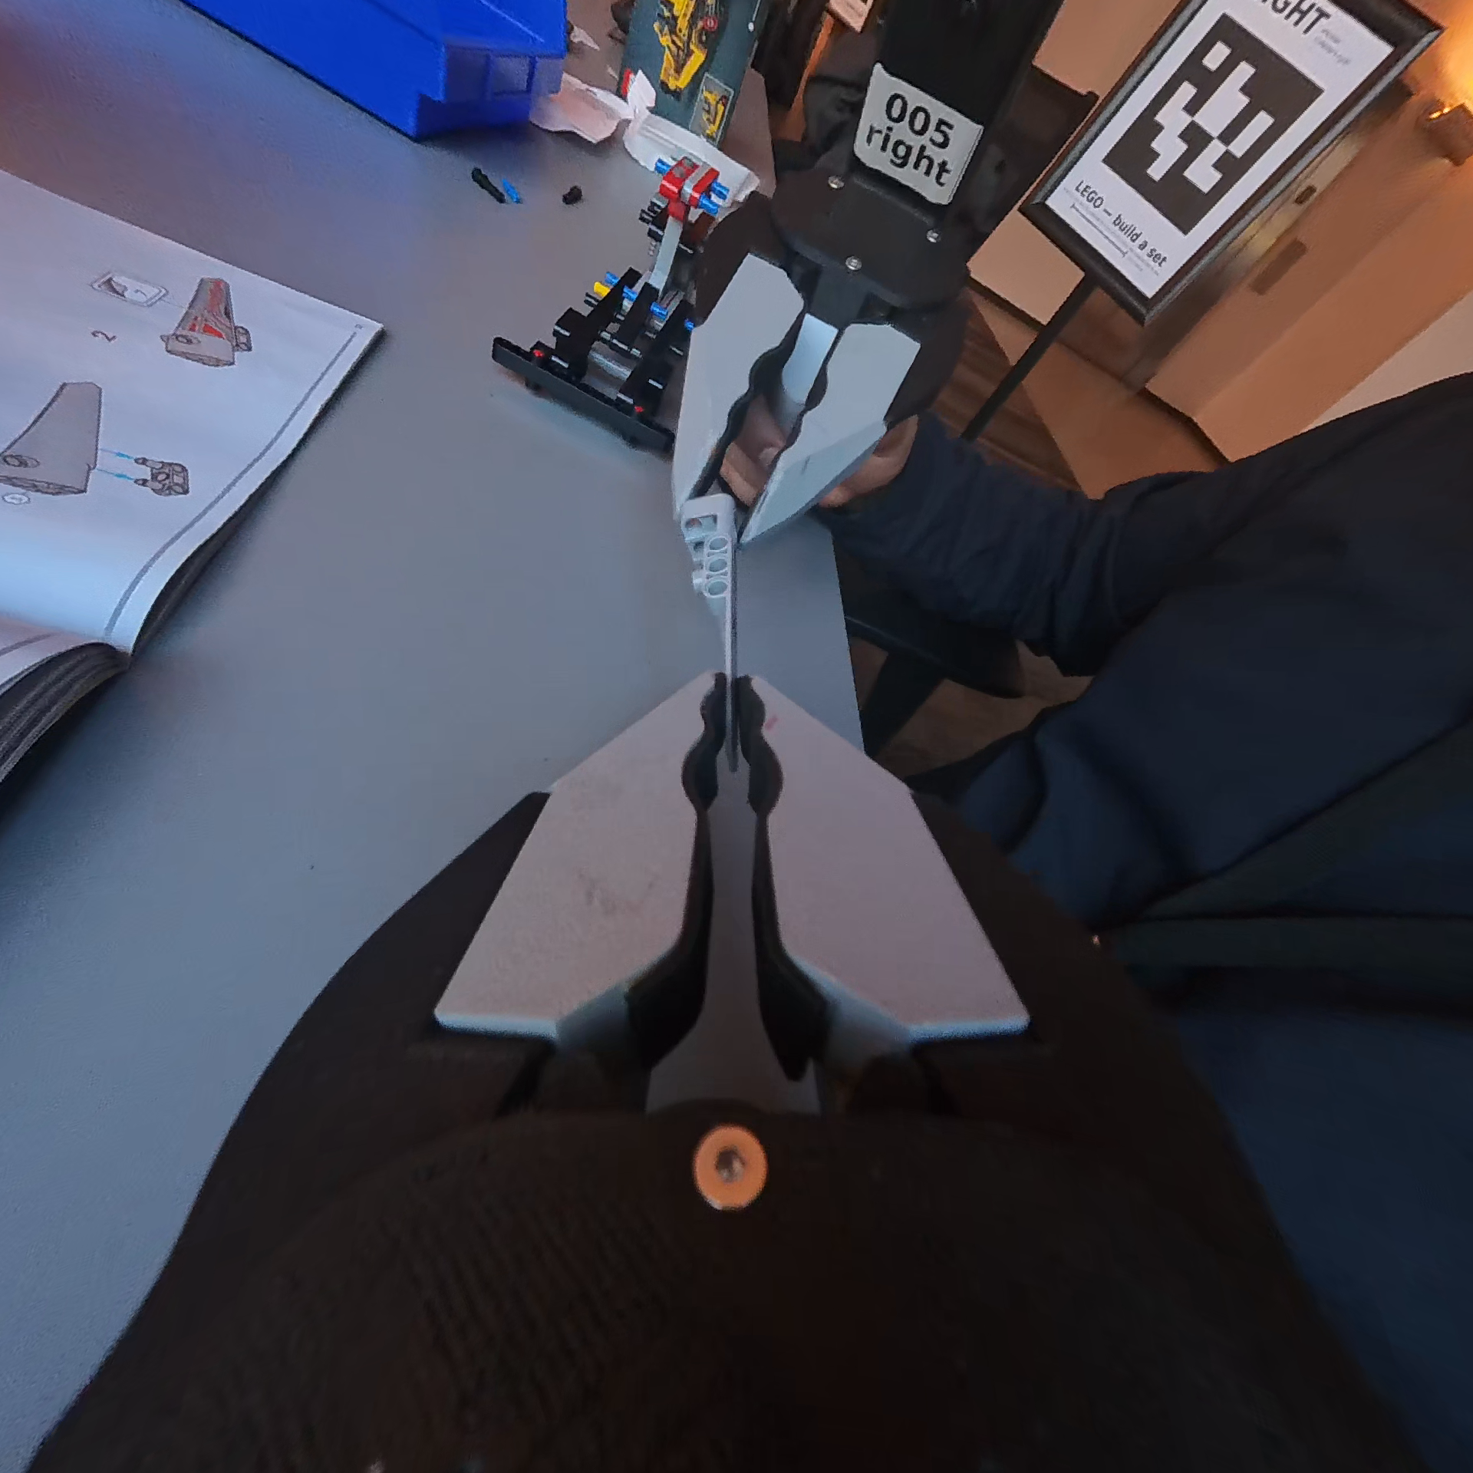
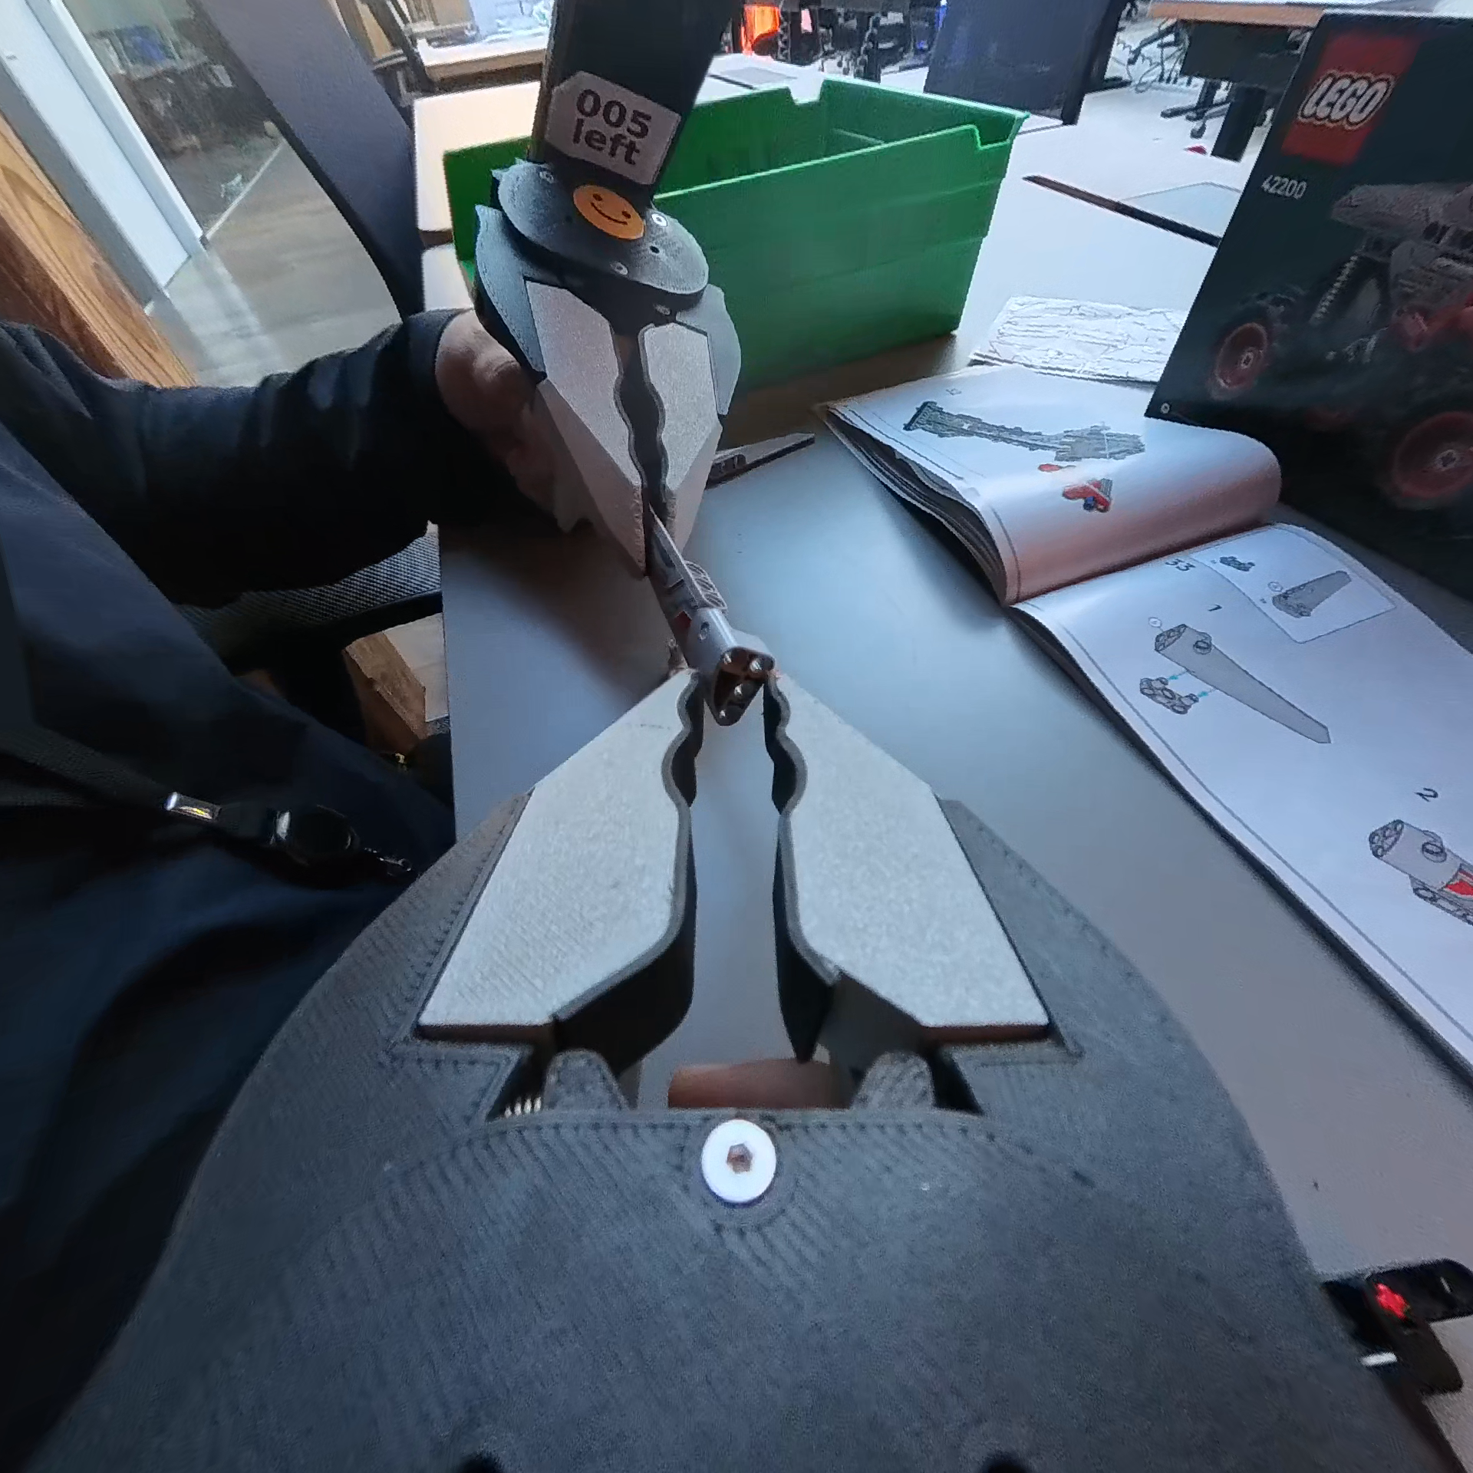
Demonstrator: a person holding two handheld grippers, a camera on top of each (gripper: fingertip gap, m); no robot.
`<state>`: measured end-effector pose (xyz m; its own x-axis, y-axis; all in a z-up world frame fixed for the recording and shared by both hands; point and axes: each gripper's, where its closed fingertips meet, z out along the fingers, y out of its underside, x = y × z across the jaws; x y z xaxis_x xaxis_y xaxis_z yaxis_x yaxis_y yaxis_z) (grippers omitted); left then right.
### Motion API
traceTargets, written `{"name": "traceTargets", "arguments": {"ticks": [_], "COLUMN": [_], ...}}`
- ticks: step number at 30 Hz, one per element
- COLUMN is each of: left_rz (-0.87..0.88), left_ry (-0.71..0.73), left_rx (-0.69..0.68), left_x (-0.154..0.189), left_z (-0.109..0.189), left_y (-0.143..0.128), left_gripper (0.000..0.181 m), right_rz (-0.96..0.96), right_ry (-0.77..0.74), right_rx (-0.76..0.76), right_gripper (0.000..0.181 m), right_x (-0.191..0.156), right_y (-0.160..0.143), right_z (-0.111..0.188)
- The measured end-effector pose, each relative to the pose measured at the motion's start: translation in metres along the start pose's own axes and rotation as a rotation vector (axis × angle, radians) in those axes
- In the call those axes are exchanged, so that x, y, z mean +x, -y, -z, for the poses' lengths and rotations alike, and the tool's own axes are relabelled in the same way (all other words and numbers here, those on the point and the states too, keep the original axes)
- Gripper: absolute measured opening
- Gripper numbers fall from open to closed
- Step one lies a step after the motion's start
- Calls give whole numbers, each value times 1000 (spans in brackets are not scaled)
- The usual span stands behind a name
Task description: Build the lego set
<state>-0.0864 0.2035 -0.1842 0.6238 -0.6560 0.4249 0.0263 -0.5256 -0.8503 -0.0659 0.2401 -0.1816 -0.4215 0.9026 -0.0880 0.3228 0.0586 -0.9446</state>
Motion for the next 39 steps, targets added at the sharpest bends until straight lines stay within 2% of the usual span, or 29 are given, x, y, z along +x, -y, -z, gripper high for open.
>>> {"name": "traceTargets", "arguments": {"ticks": [9, 13, 15, 17, 19, 25, 28, 37, 39], "left_rz": [-51, -112, -128, -164, -180, -163, -160, -194, -194], "left_ry": [11, 3, -11, 16, 17, -3, -6, 35, 37], "left_rx": [30, 144, 173, 153, 143, 154, 109, -35, -37], "left_x": [3, 12, 17, 15, 17, 19, 19, 16, 16], "left_z": [0, 5, 3, -1, -3, -4, -9, -30, -30], "left_y": [6, 25, 30, 28, 26, 26, 19, 1, 0], "left_gripper": [0, 0, 0, 0, 0, 0, 0, 4, 16], "right_rz": [-36, -40, -60, -67, -32, -7, 0, -5, -18], "right_ry": [31, 20, 56, 84, 43, 40, 59, 97, 89], "right_rx": [25, 25, 79, 142, 180, 238, 283, 280, 226], "right_gripper": [20, 20, 18, 17, 11, 10, 11, 7, 7], "right_x": [0, 1, -6, -15, -14, -19, -24, -33, -30], "right_y": [3, 3, 11, 21, 27, 35, 42, 47, 43], "right_z": [3, 2, 1, 0, 1, 5, 6, -5, -9]}}
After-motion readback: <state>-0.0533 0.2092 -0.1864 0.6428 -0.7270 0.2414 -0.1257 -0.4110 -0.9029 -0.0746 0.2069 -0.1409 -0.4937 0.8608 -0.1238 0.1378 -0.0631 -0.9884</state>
